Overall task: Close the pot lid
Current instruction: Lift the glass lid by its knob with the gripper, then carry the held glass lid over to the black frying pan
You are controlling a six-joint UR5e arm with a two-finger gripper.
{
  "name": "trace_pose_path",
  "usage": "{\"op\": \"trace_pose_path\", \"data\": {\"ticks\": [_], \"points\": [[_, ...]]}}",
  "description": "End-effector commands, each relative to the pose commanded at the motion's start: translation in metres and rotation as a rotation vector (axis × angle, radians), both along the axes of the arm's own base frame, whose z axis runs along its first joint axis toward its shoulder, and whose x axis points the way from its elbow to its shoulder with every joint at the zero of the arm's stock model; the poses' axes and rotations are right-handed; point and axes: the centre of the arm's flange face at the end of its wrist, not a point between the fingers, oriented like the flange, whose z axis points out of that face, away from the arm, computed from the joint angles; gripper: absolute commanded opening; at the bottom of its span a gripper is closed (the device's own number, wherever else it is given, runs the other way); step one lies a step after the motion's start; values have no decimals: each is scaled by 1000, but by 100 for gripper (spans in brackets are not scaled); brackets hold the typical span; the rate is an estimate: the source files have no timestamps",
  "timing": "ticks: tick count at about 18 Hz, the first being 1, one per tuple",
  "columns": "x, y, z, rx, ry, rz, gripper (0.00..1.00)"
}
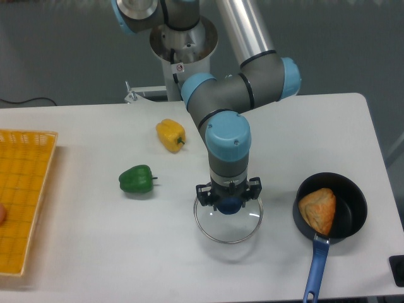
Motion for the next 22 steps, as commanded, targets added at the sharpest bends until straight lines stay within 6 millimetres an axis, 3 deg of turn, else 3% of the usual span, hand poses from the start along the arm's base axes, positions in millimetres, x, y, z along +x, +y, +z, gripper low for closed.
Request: {"op": "trace_pose_path", "data": {"ticks": [9, 15, 22], "points": [[-7, -6, 3, -5, -2, 13, 61], [-19, -11, 26, -19, -20, 29, 61], [-42, -33, 46, -25, -31, 68, 59]]}}
